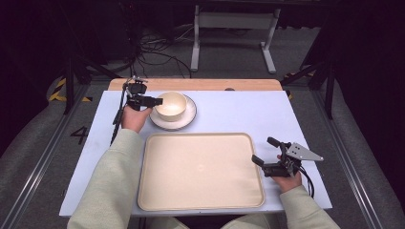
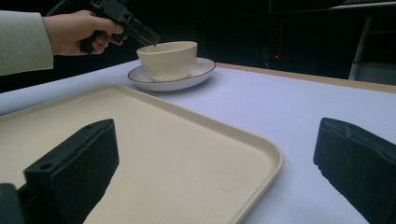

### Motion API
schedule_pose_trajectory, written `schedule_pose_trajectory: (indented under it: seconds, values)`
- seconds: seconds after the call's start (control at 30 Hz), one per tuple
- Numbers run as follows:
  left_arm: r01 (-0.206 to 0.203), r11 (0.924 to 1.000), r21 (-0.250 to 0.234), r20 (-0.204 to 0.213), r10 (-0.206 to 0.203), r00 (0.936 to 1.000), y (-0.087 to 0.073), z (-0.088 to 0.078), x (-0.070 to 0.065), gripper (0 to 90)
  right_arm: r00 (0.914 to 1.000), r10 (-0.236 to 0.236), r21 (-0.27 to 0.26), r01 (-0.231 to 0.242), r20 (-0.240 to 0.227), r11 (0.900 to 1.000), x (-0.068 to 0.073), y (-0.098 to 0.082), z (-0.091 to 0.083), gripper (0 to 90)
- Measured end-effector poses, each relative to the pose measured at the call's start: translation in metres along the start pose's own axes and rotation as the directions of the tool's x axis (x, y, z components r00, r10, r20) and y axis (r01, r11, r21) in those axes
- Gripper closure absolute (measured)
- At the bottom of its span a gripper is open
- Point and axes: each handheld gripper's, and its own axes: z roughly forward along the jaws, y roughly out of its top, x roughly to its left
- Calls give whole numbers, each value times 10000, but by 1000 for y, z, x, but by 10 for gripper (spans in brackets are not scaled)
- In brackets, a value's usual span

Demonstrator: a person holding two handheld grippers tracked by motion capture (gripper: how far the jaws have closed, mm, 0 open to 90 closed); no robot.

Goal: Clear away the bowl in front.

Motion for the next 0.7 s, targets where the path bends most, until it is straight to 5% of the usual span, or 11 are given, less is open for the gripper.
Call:
schedule_pose_trajectory:
  seconds: [0.37,0.7]
  values:
    - [539,9970,549,249,-553,9982,-3,15,8,438,9999,90,-69,-90,71,9999,0,0,-1,5]
    - [1035,9892,1036,241,-1065,9940,-4,23,8,555,9999,122,-98,-121,76,9999,-1,0,-1,8]
